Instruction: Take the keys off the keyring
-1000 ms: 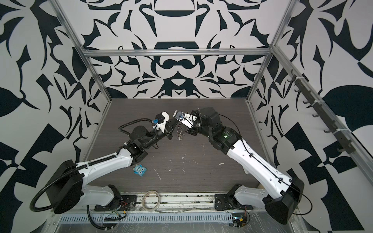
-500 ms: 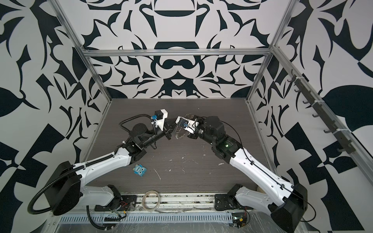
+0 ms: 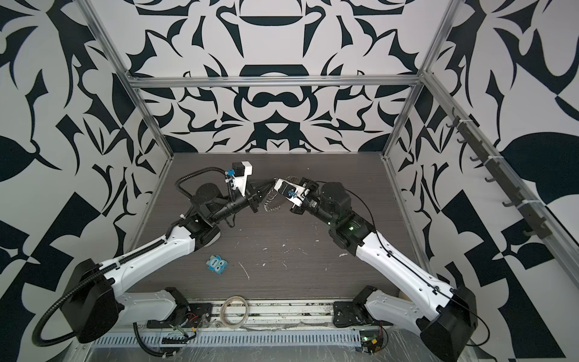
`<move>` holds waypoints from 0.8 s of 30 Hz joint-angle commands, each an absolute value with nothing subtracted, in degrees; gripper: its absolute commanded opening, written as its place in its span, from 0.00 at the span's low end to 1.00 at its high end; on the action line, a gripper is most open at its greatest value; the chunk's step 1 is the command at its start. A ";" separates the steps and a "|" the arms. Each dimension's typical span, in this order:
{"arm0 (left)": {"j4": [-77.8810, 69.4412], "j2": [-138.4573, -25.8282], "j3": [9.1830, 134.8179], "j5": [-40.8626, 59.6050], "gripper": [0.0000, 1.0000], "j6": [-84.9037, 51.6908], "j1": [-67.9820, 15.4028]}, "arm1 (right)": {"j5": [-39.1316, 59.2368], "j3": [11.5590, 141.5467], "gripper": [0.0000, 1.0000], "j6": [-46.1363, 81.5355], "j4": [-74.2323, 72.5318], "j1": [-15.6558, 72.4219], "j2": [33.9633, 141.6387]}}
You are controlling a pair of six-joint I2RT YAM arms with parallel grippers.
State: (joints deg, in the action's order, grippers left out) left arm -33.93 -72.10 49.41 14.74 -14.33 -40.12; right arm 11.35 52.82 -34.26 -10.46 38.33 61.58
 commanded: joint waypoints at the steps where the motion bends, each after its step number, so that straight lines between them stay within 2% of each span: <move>1: -28.94 -69.06 53.69 9.69 0.00 -13.12 -39.09 | 13.75 51.03 0.00 -30.06 -15.22 38.33 61.51; 18: -17.41 -68.08 60.23 7.85 0.00 -9.44 -39.44 | 13.27 49.17 0.00 -23.86 -17.44 37.97 64.73; 24: -17.01 -67.65 60.02 6.73 0.00 -8.98 -39.97 | 13.09 49.76 0.08 -23.12 -17.07 37.97 66.07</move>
